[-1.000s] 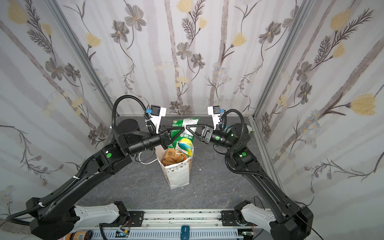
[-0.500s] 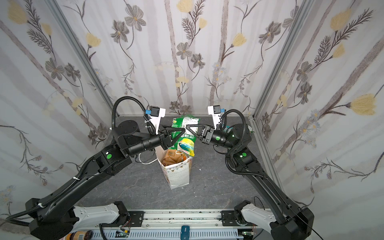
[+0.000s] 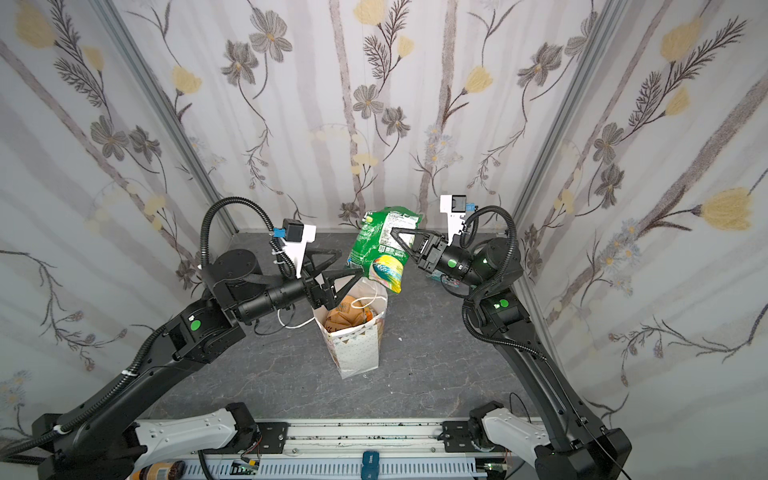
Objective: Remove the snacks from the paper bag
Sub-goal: 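Carry the green bag to the far corner with the right gripper while the left withdraws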
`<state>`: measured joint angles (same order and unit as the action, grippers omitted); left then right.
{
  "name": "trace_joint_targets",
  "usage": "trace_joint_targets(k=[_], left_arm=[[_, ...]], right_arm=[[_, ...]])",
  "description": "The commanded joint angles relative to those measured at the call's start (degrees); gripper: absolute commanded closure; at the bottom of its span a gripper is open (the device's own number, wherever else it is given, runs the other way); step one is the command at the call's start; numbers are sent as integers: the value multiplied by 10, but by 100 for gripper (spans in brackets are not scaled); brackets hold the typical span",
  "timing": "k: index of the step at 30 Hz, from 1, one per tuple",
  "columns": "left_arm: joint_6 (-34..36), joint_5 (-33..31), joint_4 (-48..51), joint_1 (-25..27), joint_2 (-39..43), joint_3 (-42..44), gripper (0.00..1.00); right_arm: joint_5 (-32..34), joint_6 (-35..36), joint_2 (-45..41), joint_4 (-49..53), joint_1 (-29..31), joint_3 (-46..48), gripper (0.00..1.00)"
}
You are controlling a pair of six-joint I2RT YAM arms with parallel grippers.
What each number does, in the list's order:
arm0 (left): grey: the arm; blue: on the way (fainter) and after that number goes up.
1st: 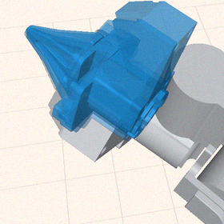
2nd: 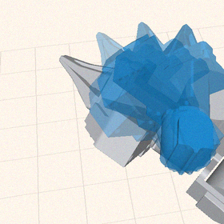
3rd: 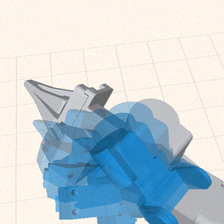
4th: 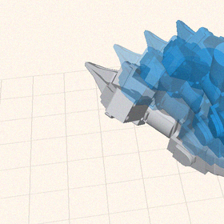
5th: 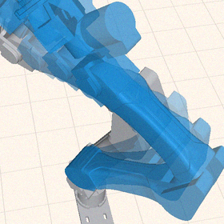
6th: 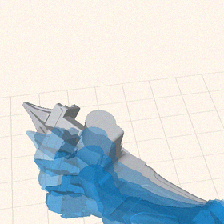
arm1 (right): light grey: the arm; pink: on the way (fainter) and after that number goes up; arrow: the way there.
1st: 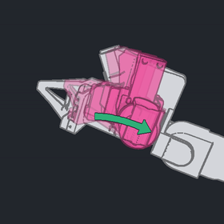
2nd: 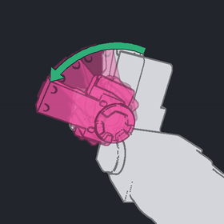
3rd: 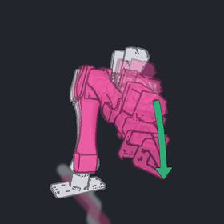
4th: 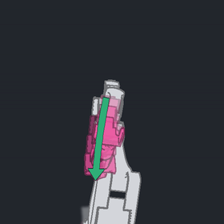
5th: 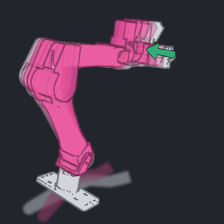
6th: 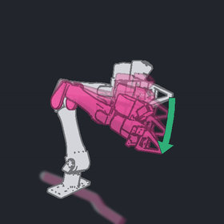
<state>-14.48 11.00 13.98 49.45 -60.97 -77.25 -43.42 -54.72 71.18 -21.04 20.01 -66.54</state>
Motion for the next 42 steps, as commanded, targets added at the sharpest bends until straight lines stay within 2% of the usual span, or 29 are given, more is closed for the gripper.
trace_joint_targets(k=[1,8,15,21,30,42], left_arm=[[42,-13,21,0,14,4,0],[58,-26,45,0,48,35,0],[60,-60,78,0,76,64,0],[62,-73,83,0,81,72,0],[66,-84,93,-1,81,78,0],[57,-100,104,0,97,84,0]], right_arm=[[13,1,-5,-21,-40,-5,100],[24,-7,-27,-3,-156,33,100],[28,-24,-51,-22,-272,115,100],[35,-24,-36,-42,-353,193,100],[47,-14,65,-106,-434,284,100],[59,-3,277,-161,-468,246,100]])
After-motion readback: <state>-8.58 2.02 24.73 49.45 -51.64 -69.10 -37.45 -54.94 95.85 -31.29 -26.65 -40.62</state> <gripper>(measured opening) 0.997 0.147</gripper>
